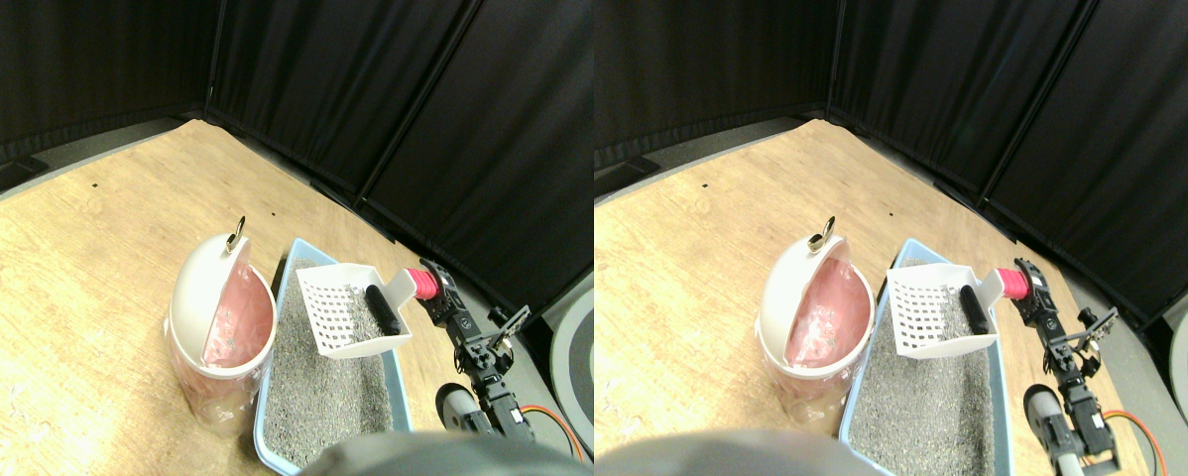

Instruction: Scoop (unimanual)

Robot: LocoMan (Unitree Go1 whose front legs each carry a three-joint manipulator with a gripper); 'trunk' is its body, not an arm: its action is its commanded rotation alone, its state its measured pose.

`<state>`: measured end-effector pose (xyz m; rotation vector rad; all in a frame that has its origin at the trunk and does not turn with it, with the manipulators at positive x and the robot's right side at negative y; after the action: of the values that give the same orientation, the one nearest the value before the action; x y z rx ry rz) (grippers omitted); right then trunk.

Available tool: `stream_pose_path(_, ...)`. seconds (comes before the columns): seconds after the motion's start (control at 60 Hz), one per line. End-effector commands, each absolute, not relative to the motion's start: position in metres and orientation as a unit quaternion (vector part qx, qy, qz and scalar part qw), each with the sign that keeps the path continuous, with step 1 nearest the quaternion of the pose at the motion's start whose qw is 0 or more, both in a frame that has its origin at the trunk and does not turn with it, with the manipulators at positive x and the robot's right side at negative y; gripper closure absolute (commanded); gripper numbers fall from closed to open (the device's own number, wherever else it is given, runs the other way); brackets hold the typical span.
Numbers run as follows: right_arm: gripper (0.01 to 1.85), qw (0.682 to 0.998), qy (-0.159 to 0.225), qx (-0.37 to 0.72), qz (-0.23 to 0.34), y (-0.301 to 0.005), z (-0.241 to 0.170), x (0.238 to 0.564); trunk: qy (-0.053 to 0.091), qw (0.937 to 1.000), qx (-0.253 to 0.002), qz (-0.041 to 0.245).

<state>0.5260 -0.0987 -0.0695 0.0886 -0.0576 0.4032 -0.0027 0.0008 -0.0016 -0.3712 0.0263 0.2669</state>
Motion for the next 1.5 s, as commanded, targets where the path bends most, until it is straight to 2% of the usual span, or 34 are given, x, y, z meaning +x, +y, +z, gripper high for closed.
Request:
stream_pose_path(0.017,1.80,0.976,-0.043,0.041,0.209,-0.096,-0.062,0.526,0.020,0.9711,-0.187,0.147)
stream_pose_path(0.467,1.80,0.974,-0.033,0.015,0.223,-0.078,-0.061,0.530,0.019,0.9636,-0.205,0.170)
stream_pose_path(0.917,1.80,0.971,-0.001,-0.026,0.237,-0.052,-0.068,0.538,0.017,0.9559,-0.221,0.193)
stream_pose_path(1.167,1.80,0.961,-0.007,-0.069,0.268,-0.040,-0.064,0.545,0.015,0.9550,-0.223,0.194)
stream_pose_path(1.383,1.80,0.945,-0.025,-0.150,0.289,-0.030,-0.060,0.545,0.016,0.9549,-0.224,0.194)
stream_pose_path(1.5,1.80,0.941,-0.027,-0.187,0.279,-0.024,-0.057,0.545,0.016,0.9549,-0.224,0.194)
